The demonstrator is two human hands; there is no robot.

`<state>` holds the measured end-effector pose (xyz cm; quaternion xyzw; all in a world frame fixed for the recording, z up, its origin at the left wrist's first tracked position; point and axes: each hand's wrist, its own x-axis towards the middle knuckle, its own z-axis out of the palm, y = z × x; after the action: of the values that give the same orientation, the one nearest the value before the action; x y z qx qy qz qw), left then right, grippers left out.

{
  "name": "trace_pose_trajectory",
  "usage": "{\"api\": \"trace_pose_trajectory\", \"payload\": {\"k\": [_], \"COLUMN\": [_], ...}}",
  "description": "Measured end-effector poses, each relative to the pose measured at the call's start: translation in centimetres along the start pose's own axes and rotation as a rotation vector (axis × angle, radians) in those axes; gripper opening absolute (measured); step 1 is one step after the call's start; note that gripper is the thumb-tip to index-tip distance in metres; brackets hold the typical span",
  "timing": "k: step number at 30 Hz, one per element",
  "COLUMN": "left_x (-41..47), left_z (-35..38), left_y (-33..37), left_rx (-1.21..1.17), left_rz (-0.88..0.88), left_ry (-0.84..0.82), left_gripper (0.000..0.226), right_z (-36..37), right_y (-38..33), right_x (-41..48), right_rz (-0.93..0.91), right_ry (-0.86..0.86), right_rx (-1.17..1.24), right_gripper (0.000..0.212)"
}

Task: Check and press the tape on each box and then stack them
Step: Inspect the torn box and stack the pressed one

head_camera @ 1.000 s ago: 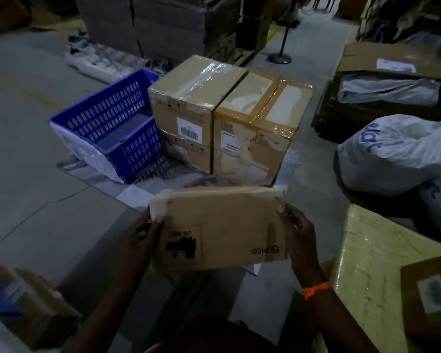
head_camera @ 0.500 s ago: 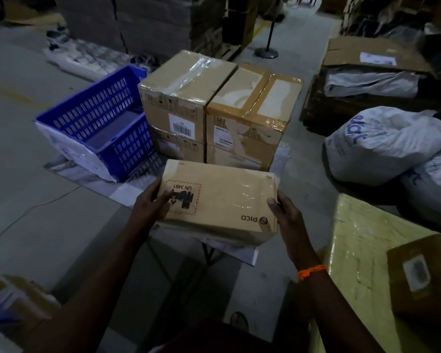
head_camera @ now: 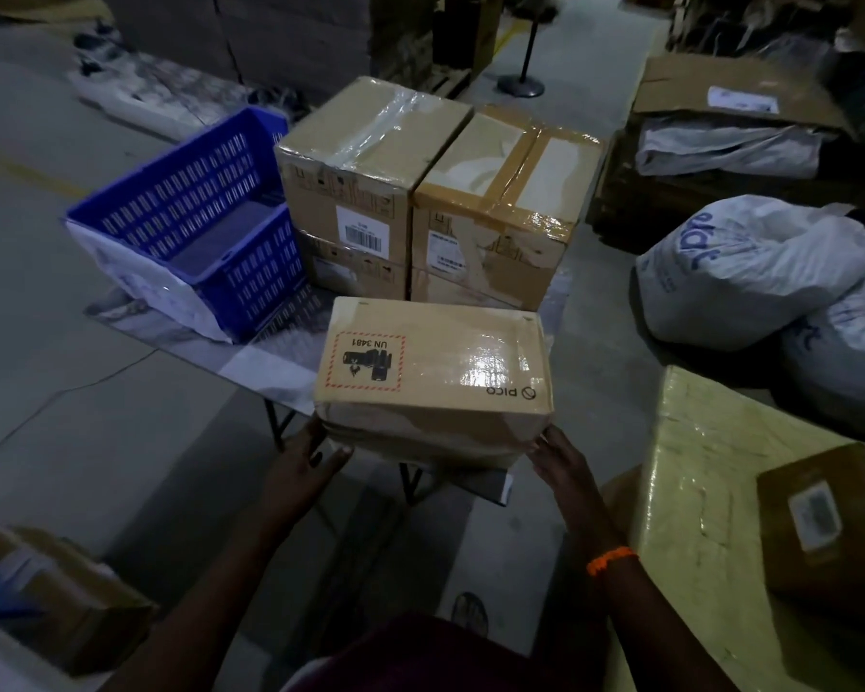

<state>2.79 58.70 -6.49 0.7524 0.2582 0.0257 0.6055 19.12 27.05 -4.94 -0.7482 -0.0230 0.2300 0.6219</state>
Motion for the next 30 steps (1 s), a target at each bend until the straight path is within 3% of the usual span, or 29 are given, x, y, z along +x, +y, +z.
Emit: {"api": "trace_pose_trajectory", "payload": {"k": [4, 11, 15, 18, 27, 30], "left_x": [0.0, -0.5, -0.2, 0.6, 4.2, 4.6], "left_z": [0.4, -0.2, -0.4, -1.2, -0.9, 0.1], "left_y": [1.3, 2.0, 2.9, 2.6, 1.6, 2.0], "left_rx": [-0.056, -0.057, 0.011, 0.067, 0.178, 0.317], "left_rz": [-0.016, 0.067, 0.158, 0.096, -0.011, 0.056], "left_ry": [0.025, 0.1, 0.14, 0.162, 0.039, -0.014], "left_gripper": [0.075, 0.073, 0.068, 0.079, 0.096, 0.089], "right_z": [1.2, 0.5, 0.6, 0.8, 1.5, 1.4], "right_y": [-0.4, -1.9, -2.5, -2.3, -1.4, -0.2], "right_x": [-0.3, -1.1, -0.8, 0.0, 2.4, 3.2], "right_rz": [-0.049, -0.15, -0.155, -0.108, -0.026, -0.002], "right_ry": [-0.007, 0.032, 0.053, 0.065, 0.087, 0.067], "right_rx": [-0.071, -0.069, -0.038, -0.03, -0.059, -0.099], "right_gripper": [0.062, 0.077, 0.074, 0.072, 0.062, 0.071]}}
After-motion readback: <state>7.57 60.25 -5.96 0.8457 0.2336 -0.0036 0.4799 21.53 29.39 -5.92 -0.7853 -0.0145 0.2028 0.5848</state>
